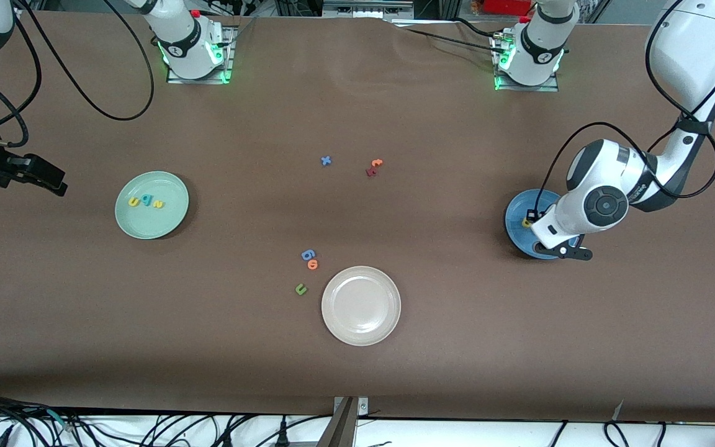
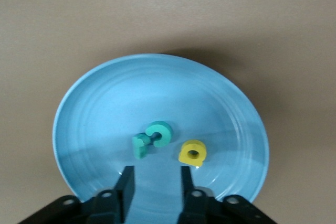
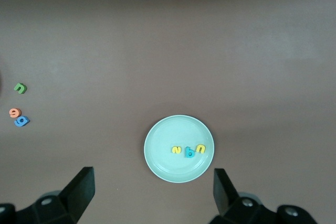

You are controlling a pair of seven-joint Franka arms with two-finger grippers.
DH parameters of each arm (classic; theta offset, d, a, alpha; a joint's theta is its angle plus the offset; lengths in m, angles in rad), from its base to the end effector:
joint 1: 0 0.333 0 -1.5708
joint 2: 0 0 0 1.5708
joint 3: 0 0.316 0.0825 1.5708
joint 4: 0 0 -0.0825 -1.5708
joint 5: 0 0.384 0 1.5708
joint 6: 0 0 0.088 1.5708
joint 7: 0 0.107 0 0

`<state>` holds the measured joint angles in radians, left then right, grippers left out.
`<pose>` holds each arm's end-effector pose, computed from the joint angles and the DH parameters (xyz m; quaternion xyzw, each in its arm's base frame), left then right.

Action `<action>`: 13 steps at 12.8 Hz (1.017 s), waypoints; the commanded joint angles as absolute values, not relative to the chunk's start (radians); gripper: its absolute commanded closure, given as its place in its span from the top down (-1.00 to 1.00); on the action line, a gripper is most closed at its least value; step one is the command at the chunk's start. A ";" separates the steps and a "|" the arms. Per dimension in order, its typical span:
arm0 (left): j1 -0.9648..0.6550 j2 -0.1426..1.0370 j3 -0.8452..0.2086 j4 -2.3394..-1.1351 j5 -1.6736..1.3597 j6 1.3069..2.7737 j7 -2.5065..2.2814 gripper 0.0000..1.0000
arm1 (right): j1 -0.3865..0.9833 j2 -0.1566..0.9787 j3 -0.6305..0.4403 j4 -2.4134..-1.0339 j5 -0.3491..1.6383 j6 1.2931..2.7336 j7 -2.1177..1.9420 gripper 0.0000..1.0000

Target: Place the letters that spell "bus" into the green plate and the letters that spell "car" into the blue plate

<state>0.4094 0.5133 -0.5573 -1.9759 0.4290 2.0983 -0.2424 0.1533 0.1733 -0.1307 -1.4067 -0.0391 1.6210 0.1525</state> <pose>0.5755 -0.0604 0.2201 -0.9865 0.0790 0.1305 0.0588 0.6122 0.0172 0.6067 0.9973 -0.0631 0.0238 0.0288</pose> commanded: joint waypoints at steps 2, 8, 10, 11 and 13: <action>0.411 0.442 -0.571 -1.957 0.425 2.028 -0.219 1.00 | 0.158 0.166 -0.124 -1.428 -0.051 1.666 0.147 1.00; 0.432 0.374 -0.571 -1.693 0.338 1.628 -0.216 1.00 | 0.135 0.179 -0.129 -1.427 0.054 1.698 0.027 1.00; 0.445 0.373 -0.569 -1.640 0.327 1.566 -0.215 1.00 | 0.149 0.196 -0.126 -1.428 0.048 1.704 0.029 1.00; 0.442 0.350 -0.551 -1.634 0.304 1.563 -0.195 1.00 | 0.149 0.208 -0.124 -1.428 0.055 1.709 0.029 1.00; 0.344 0.272 -0.391 -1.635 0.185 1.565 -0.106 1.00 | 0.146 0.228 -0.123 -1.427 0.057 1.715 0.028 0.99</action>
<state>0.4203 0.3453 -0.5082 -1.6365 0.2789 1.5851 -0.1898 0.1505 0.2197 -0.1234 -1.4171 0.0358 1.6977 0.0523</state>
